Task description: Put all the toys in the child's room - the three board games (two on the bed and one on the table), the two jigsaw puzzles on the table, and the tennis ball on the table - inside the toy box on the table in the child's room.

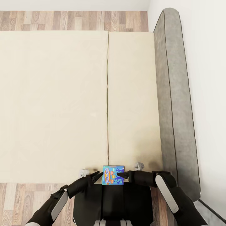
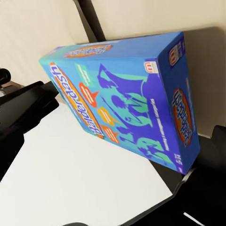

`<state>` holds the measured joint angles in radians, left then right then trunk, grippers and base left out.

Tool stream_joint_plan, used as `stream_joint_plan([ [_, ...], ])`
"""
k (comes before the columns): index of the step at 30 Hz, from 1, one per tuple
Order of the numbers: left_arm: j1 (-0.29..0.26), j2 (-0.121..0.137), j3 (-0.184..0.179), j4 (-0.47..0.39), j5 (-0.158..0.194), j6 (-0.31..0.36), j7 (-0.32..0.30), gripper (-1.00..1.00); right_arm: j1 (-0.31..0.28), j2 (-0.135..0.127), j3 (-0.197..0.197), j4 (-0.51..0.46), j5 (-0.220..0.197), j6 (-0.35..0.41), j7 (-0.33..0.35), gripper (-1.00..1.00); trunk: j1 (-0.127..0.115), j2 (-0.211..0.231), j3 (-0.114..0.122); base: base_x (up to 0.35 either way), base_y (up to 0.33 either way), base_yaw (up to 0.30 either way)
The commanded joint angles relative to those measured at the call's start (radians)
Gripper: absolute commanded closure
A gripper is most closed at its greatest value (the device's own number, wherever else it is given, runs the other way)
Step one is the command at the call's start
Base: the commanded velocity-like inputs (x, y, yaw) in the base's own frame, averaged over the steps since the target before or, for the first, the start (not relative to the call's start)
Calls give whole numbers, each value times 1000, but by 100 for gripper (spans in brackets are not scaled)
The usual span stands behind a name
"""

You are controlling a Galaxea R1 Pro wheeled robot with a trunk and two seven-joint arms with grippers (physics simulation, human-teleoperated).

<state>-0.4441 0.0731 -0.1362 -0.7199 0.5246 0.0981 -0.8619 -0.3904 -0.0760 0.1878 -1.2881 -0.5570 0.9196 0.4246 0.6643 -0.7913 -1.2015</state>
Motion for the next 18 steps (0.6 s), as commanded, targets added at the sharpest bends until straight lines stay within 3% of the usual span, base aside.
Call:
stream_joint_plan([
  [1,0,1,-2,0,9,6,84,-100,0,0,1,0,5,0,5,-100,0,-1,0,0,0,0],
  [18,-1,1,-2,0,9,6,84,-100,-2,17,0,1,6,-11,5,-100,0,-1,0,0,0,0],
])
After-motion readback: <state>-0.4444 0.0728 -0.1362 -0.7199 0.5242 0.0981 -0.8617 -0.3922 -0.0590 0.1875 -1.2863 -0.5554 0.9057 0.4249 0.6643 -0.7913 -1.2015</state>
